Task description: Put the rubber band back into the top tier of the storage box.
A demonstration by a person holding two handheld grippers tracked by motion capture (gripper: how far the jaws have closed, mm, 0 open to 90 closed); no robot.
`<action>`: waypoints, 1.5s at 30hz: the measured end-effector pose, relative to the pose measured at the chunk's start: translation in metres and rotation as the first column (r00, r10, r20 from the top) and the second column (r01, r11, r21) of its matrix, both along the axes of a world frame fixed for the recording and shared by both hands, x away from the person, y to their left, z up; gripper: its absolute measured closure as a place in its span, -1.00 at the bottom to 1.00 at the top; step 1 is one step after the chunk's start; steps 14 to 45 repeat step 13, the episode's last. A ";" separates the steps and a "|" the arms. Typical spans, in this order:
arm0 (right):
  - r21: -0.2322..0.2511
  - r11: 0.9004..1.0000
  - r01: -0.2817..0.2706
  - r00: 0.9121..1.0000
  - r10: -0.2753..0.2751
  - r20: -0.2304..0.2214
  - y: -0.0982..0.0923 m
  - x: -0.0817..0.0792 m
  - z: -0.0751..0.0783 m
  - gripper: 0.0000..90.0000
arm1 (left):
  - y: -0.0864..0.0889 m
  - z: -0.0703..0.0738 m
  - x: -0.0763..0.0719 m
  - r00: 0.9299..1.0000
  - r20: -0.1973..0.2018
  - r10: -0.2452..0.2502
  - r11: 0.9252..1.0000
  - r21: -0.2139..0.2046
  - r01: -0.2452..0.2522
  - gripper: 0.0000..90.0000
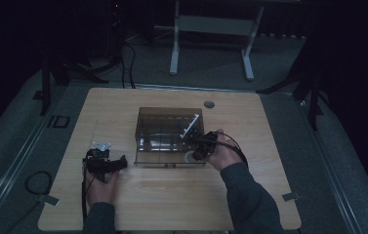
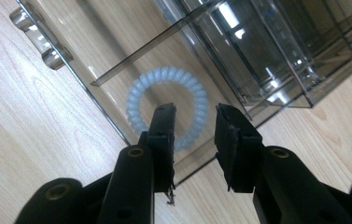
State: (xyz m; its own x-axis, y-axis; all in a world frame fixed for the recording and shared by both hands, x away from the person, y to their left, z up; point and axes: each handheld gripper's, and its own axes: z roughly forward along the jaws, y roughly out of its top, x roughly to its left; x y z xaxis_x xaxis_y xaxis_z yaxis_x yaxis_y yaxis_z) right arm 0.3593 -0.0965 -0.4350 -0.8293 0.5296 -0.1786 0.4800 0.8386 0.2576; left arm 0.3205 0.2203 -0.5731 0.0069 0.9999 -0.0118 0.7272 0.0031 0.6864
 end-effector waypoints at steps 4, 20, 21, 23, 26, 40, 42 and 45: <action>0.022 1.000 0.008 1.000 -0.009 0.015 -0.006 -0.004 0.006 0.50 | 0.000 0.000 0.000 1.000 -0.004 -0.003 1.000 0.002 0.003 -0.95; 0.053 0.998 0.027 0.999 -0.029 0.041 -0.026 -0.013 0.013 0.47 | 0.000 0.000 0.000 1.000 -0.004 -0.002 1.000 0.001 0.002 -0.95; 0.053 0.998 0.027 0.999 -0.029 0.041 -0.026 -0.013 0.013 0.47 | 0.000 0.000 0.000 1.000 -0.004 -0.002 1.000 0.001 0.002 -0.95; 0.053 0.998 0.027 0.999 -0.029 0.041 -0.026 -0.013 0.013 0.47 | 0.000 0.000 0.000 1.000 -0.004 -0.002 1.000 0.001 0.002 -0.95; 0.053 0.998 0.027 0.999 -0.029 0.041 -0.026 -0.013 0.013 0.47 | 0.000 0.000 0.000 1.000 -0.004 -0.002 1.000 0.001 0.002 -0.95; 0.053 0.998 0.027 0.999 -0.029 0.041 -0.026 -0.013 0.013 0.47 | 0.000 0.000 0.000 1.000 -0.004 -0.002 1.000 0.001 0.002 -0.95; 0.053 0.998 0.027 0.999 -0.029 0.041 -0.026 -0.013 0.013 0.47 | 0.000 0.000 0.000 1.000 -0.004 -0.002 1.000 0.001 0.002 -0.95; 0.053 0.998 0.027 0.999 -0.029 0.041 -0.026 -0.013 0.013 0.47 | 0.000 0.000 0.000 1.000 -0.004 -0.002 1.000 0.001 0.002 -0.95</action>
